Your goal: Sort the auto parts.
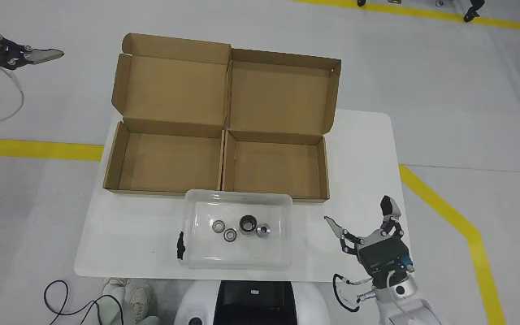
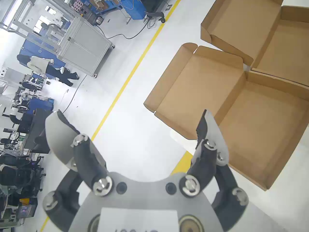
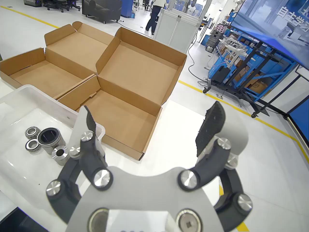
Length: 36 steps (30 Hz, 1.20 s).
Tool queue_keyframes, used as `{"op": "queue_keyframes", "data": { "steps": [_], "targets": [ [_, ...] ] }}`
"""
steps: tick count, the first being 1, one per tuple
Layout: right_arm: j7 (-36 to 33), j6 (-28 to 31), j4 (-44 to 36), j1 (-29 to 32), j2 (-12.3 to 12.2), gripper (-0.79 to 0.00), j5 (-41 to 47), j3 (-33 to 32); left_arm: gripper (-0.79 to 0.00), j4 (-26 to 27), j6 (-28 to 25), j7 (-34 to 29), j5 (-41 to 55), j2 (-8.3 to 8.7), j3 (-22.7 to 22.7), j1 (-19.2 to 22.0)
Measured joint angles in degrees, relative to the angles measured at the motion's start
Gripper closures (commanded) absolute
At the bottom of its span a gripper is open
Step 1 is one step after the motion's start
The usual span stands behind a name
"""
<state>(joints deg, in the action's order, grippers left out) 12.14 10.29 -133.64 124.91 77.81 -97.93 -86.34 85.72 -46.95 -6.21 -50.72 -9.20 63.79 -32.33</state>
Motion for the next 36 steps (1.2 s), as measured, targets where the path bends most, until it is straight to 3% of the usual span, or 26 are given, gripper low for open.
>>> {"op": "queue_keyframes", "data": {
  "steps": [31, 36],
  "targets": [
    [-0.04, 0.0, 0.02, -0.05, 0.0, -0.785, -0.02, 0.0, -0.785, 0.0, 0.0, 0.0, 0.0, 0.0, 0.0, 0.0],
    [-4.32, 3.59, 2.15, -4.73, -0.27, -0.785, -0.47, 1.46, -0.785, 0.0, 0.0, 0.0, 0.0, 0.0, 0.0, 0.0]
  ]
}}
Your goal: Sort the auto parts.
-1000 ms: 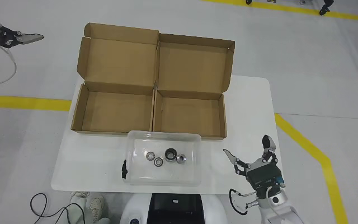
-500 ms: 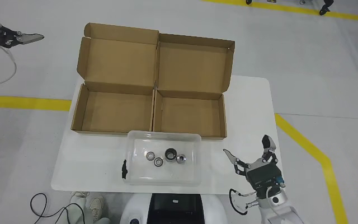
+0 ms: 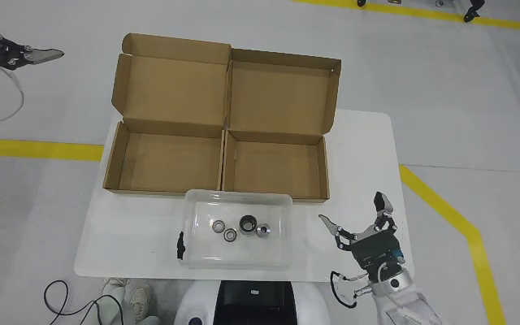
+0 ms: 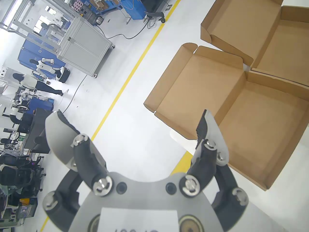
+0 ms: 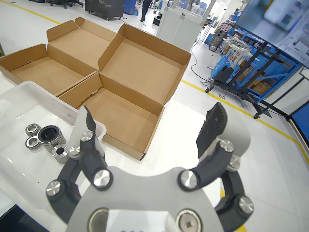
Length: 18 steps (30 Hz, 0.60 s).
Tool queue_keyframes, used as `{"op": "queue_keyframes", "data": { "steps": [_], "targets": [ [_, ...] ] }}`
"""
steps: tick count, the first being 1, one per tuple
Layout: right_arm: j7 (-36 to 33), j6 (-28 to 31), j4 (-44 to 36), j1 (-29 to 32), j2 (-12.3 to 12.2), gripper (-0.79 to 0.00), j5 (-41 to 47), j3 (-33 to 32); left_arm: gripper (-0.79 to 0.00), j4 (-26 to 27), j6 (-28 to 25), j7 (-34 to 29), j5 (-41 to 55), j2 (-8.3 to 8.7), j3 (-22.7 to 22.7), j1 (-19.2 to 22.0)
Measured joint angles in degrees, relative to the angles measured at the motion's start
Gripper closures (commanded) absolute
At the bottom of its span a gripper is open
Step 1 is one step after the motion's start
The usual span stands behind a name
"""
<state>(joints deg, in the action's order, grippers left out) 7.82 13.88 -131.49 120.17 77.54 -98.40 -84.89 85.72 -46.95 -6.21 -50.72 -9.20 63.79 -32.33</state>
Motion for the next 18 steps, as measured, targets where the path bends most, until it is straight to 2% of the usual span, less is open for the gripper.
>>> {"op": "queue_keyframes", "data": {
  "steps": [13, 18],
  "targets": [
    [-10.96, 13.0, 9.5, -16.83, -0.36, -0.785, 1.61, 9.61, -0.785, 0.0, 0.0, 0.0, 0.0, 0.0, 0.0, 0.0],
    [-14.4, 13.82, 13.53, -21.56, 0.06, -0.785, 7.16, 13.78, -0.785, 0.0, 0.0, 0.0, 0.0, 0.0, 0.0, 0.0]
  ]
}}
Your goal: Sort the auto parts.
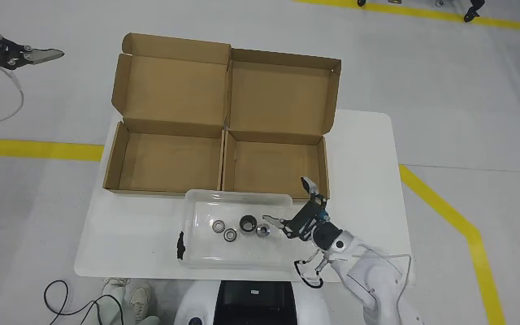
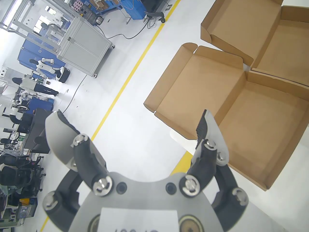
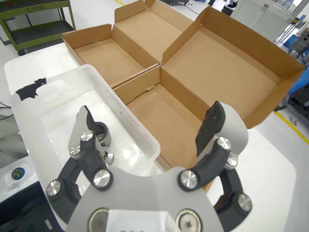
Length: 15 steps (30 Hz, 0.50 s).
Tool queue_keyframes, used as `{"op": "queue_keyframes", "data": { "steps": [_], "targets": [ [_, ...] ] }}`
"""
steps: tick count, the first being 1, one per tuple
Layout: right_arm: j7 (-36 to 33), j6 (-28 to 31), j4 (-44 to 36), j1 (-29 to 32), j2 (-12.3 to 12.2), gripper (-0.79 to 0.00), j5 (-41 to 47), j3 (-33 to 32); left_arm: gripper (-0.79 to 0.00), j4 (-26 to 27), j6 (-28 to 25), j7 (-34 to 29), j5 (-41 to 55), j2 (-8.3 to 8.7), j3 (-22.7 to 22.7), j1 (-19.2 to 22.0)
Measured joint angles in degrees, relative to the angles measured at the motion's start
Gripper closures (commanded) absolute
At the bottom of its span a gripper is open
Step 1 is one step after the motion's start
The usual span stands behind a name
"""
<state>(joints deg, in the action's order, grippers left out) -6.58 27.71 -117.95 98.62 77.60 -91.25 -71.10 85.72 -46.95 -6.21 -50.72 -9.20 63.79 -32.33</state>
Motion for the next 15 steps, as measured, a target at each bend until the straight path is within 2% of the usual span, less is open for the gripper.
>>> {"op": "queue_keyframes", "data": {
  "steps": [15],
  "targets": [
    [-0.06, -0.11, 0.09, -0.08, 0.01, -0.785, 0.14, 0.01, -0.785, 0.0, 0.0, 0.0, 0.0, 0.0, 0.0, 0.0]
  ]
}}
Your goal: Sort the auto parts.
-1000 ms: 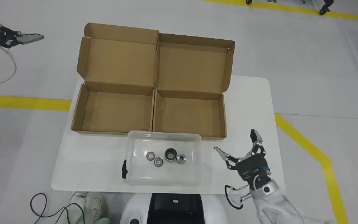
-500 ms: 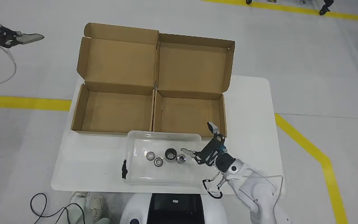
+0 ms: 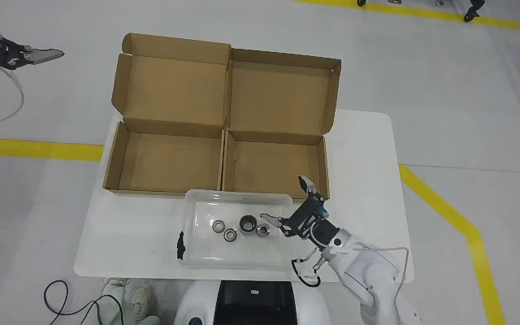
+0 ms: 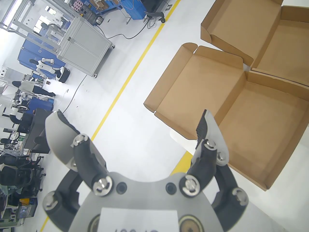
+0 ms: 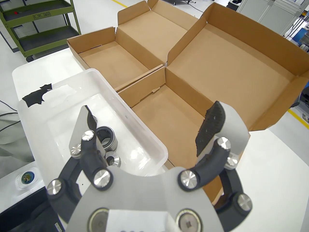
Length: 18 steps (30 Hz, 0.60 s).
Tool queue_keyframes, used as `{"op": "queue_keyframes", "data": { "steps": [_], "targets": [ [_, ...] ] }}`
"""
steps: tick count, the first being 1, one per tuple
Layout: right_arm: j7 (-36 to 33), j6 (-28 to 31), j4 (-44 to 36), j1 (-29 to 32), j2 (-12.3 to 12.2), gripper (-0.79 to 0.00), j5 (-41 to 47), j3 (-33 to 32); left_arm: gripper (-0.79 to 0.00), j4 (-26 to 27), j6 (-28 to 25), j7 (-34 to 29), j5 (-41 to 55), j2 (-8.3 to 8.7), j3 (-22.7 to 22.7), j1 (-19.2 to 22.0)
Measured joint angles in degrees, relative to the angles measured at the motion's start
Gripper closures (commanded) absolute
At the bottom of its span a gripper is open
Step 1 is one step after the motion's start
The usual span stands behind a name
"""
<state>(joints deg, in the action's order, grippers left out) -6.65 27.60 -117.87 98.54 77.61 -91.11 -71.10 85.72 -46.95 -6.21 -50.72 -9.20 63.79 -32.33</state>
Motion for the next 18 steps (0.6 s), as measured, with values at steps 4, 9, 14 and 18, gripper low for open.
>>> {"op": "queue_keyframes", "data": {
  "steps": [4, 9, 14, 18],
  "targets": [
    [0.0, 0.0, 0.0, 0.0, 0.0, -0.785, 0.0, 0.0, -0.785, 0.0, 0.0, 0.0, 0.0, 0.0, 0.0, 0.0],
    [0.0, 0.0, 0.0, 0.0, 0.0, -0.785, 0.0, 0.0, -0.785, 0.0, 0.0, 0.0, 0.0, 0.0, 0.0, 0.0],
    [0.0, 0.0, 0.0, 0.0, 0.0, -0.785, 0.0, 0.0, -0.785, 0.0, 0.0, 0.0, 0.0, 0.0, 0.0, 0.0],
    [-0.91, 0.98, 0.09, -0.69, -0.11, -0.785, -0.25, 0.82, -0.785, 0.0, 0.0, 0.0, 0.0, 0.0, 0.0, 0.0]
  ]
}}
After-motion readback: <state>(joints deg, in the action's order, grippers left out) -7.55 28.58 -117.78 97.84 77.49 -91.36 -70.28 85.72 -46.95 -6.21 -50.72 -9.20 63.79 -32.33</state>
